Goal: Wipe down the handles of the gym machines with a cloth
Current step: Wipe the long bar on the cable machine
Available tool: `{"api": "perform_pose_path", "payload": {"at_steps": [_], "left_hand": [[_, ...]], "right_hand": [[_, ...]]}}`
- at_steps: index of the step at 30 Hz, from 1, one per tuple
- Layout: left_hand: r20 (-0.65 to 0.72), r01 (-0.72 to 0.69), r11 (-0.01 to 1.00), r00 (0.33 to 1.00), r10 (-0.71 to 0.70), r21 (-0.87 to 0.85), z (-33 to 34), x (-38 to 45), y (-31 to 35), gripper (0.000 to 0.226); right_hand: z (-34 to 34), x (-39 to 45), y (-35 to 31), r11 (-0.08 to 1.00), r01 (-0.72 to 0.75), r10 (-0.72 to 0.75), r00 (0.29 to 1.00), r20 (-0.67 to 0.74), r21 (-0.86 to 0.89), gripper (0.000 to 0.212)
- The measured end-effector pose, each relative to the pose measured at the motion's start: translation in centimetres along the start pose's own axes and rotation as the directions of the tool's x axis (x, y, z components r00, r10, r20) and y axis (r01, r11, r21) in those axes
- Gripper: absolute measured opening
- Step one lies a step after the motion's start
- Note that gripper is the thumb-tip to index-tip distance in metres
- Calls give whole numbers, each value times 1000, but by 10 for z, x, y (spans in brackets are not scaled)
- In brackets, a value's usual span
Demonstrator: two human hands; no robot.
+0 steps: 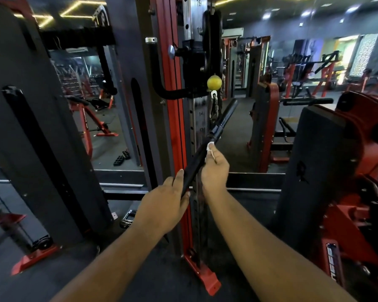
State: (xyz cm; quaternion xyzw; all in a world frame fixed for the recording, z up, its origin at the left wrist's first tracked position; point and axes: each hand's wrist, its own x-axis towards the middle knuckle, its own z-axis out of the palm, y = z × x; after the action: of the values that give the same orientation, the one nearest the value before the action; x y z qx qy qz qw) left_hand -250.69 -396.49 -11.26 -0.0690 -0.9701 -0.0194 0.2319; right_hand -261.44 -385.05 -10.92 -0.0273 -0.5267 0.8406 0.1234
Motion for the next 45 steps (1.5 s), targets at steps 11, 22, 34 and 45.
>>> {"api": "perform_pose_path", "payload": {"at_steps": [11, 22, 34, 45], "left_hand": [[-18, 23, 999, 1000, -22, 45, -1, -1, -29, 66], [-12, 67, 995, 998, -68, -76, 3, -2, -32, 65], [-12, 101, 981, 994, -105, -167, 5, -3, -39, 64], [0, 92, 961, 995, -96, -261, 7, -4, -51, 69]], "right_hand": [[-41, -48, 5, 979, 155, -127, 973, 194, -133, 37], [-12, -6, -3, 398, 665, -318, 746, 585, -632, 37], [-23, 16, -16, 476, 645, -333, 761, 556, -598, 40], [-29, -58, 19, 646, 714, -387, 612, 690, -270, 43]]}}
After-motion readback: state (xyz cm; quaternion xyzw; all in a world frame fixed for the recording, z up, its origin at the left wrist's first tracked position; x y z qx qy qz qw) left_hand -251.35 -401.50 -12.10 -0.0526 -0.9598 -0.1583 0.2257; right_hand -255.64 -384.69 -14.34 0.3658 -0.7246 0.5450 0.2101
